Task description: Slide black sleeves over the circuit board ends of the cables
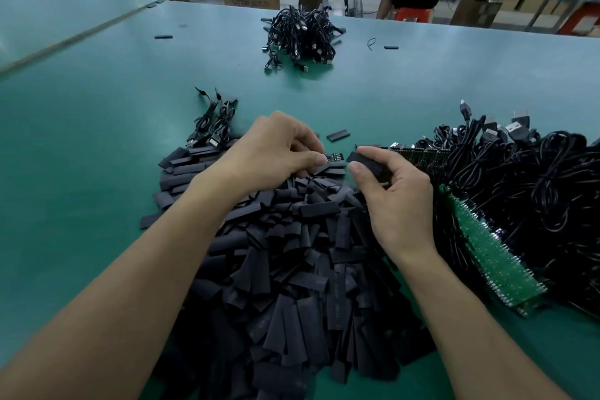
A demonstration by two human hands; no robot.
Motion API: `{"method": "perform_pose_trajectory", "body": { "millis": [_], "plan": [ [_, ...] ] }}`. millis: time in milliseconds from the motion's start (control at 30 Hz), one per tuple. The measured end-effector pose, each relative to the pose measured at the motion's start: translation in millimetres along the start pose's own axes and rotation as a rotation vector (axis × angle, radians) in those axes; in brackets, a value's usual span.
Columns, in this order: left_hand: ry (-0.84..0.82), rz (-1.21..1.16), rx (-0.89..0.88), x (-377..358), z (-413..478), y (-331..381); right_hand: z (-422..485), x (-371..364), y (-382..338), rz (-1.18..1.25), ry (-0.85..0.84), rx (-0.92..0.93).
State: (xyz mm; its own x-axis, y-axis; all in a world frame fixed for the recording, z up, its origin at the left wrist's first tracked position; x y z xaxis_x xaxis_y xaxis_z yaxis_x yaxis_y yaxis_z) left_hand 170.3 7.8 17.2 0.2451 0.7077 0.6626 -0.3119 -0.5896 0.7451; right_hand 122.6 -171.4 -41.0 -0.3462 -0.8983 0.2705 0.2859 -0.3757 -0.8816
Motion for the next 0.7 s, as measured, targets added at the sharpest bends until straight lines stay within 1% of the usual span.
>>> {"method": "perform_pose_trajectory", "body": {
  "millis": [267, 467, 600, 700],
  "plan": [
    [-0.021, -0.034, -0.006, 0.0, -0.8, 0.0, -0.4, 0.3, 1.3, 0.016, 0.007, 0.031],
    [-0.022, -0.061, 0.0, 0.9, -1.0, -1.0, -0.7, 0.4, 2.4, 0.039, -0.01, 0.004],
    [0.029, -0.066, 0.004, 1.8, -1.3, -2.0, -1.3, 2.1, -0.4, 0.041, -0.017, 0.011],
    [0.097, -0.073, 0.001, 4.5, -0.9, -2.4, -3.8, 1.0, -4.7, 0.021, -0.066, 0.019]
  ]
}}
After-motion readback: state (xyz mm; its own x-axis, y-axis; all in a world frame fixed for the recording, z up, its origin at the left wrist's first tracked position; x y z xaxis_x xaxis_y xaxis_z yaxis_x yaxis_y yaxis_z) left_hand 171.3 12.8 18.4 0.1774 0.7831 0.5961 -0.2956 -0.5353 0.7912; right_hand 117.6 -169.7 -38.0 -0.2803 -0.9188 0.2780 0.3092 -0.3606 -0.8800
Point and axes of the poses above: each hand's wrist, its own z-axis towards the middle knuckle, its own x-axis out of the back of the hand, y = z × x, the point moved 1 cm from there along z, towards the middle knuckle, and after that the axes turned 3 degrees about -y, right-handed, at the moved point
